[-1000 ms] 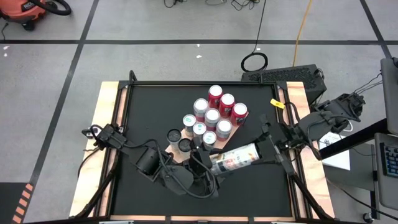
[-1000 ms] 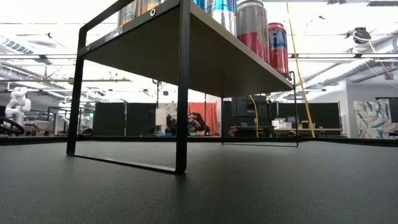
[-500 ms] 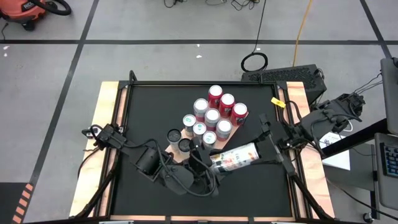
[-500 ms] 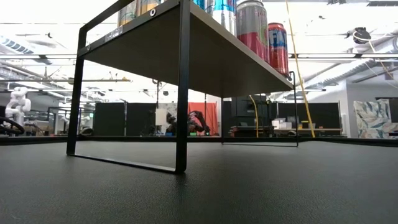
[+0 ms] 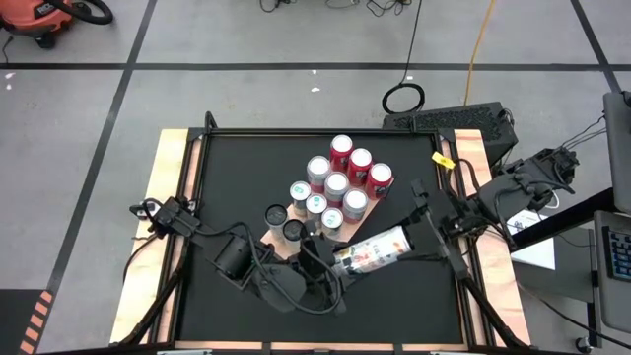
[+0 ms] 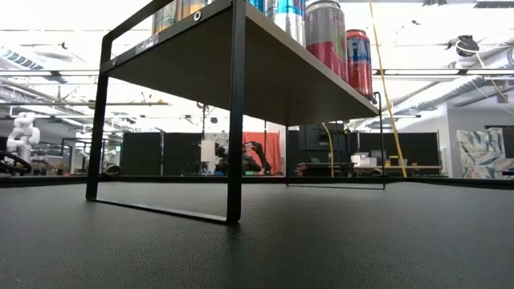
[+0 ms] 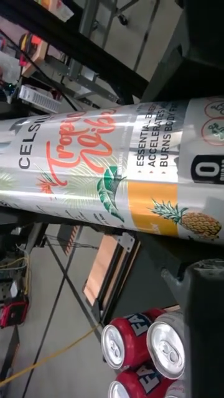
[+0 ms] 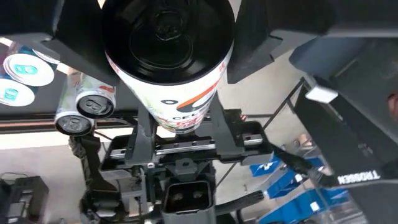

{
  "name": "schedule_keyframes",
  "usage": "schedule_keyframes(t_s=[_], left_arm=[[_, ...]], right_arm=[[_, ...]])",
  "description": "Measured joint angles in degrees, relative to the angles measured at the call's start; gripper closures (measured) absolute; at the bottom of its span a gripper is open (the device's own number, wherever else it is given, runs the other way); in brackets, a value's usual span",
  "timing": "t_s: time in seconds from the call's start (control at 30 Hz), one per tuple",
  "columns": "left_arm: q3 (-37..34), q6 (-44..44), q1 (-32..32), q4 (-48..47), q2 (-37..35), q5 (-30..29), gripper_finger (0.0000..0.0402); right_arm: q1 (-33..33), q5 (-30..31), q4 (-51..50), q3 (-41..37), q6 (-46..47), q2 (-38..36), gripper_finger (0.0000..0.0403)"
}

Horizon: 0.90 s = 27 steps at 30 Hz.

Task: Place canned beverage on shelf
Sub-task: Put the white-yellow soda can on the shelf aligned with the white-yellow soda can

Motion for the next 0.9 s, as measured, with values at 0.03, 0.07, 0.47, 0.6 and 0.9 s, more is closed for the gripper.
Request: schedule_keyframes(t_s=[0.03,0.07,0.47,0.6,0.9], left_arm=[[0.0,-0.3,0.0,0.1,-0.1,-0.3,0.0145],[0.0,-0.4,0.0,0.0,-0.2,-0.7,0.0145],[0.3,7.5,-0.1,6.6,-0.8,-5.6,0.0144],[0.3,15.8,-0.2,13.2,-0.8,-10.6,0.0144],[0.4,37.3,0.4,27.4,-0.9,-25.6,0.0144]], right_arm=[[0.0,0.2,-0.1,0.0,0.6,-0.1,0.0138],[0.0,0.4,-0.2,0.0,1.4,-0.2,0.0131],[2.4,6.2,-4.3,-1.3,14.1,-5.8,0.0053],[5.3,10.6,4.7,-5.9,15.2,-6.1,0.0049],[4.8,29.0,33.7,-10.2,5.0,-2.8,0.0048]])
